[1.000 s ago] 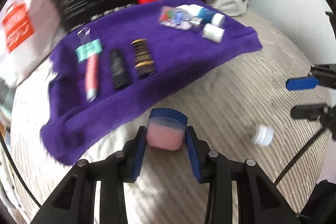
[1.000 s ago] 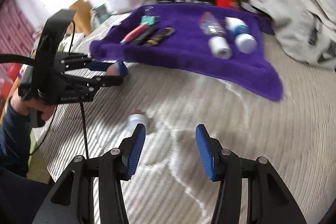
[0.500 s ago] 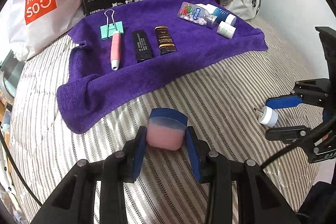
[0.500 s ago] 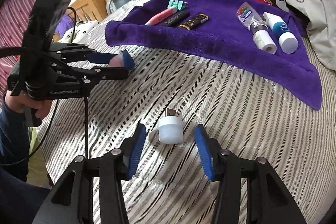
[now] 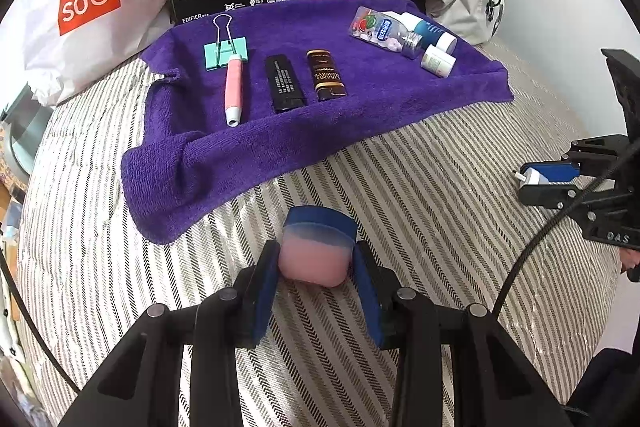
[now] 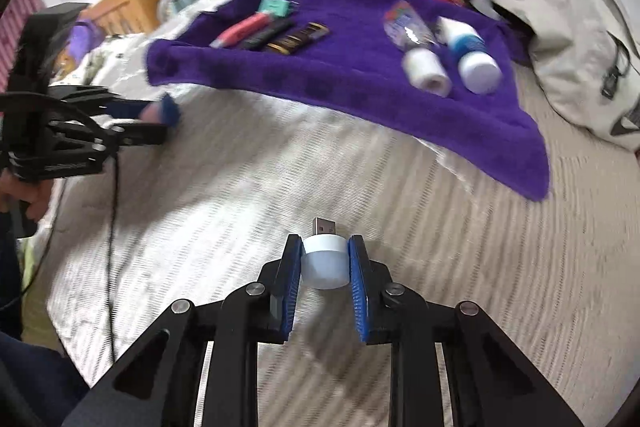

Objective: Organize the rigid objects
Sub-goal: 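Grasp the pink blue-lidded jar with the left gripper while the right gripper grasps the white USB light, then carry the jar and USB light onto the towel, releasing the light from the right gripper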

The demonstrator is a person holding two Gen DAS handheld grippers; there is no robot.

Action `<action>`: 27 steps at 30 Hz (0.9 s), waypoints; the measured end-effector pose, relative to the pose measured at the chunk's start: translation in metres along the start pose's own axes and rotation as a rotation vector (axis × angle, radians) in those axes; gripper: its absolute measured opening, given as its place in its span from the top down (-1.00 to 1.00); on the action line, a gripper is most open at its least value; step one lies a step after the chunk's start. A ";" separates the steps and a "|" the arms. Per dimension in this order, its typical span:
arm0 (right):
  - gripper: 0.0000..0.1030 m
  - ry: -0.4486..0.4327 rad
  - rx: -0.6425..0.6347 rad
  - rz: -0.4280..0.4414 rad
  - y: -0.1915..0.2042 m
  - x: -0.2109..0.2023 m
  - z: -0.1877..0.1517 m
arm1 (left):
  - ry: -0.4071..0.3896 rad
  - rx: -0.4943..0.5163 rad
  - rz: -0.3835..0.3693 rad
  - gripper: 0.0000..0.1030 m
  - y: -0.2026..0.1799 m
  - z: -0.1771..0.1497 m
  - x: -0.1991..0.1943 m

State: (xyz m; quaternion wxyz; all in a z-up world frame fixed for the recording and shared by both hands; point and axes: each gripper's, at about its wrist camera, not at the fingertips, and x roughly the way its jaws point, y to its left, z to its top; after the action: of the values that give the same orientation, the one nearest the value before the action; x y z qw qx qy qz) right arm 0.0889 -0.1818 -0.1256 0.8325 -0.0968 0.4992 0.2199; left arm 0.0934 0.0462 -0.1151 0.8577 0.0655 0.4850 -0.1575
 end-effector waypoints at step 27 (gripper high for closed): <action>0.54 -0.129 -0.111 0.117 -0.023 -0.007 0.120 | -0.063 -0.094 0.029 0.31 0.023 0.051 -0.037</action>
State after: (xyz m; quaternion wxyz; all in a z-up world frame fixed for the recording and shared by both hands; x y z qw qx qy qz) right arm 0.1911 -0.1585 -0.0633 0.8420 -0.0990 0.4362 0.3015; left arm 0.1250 0.0624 -0.0583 0.8768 0.0270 0.4637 -0.1243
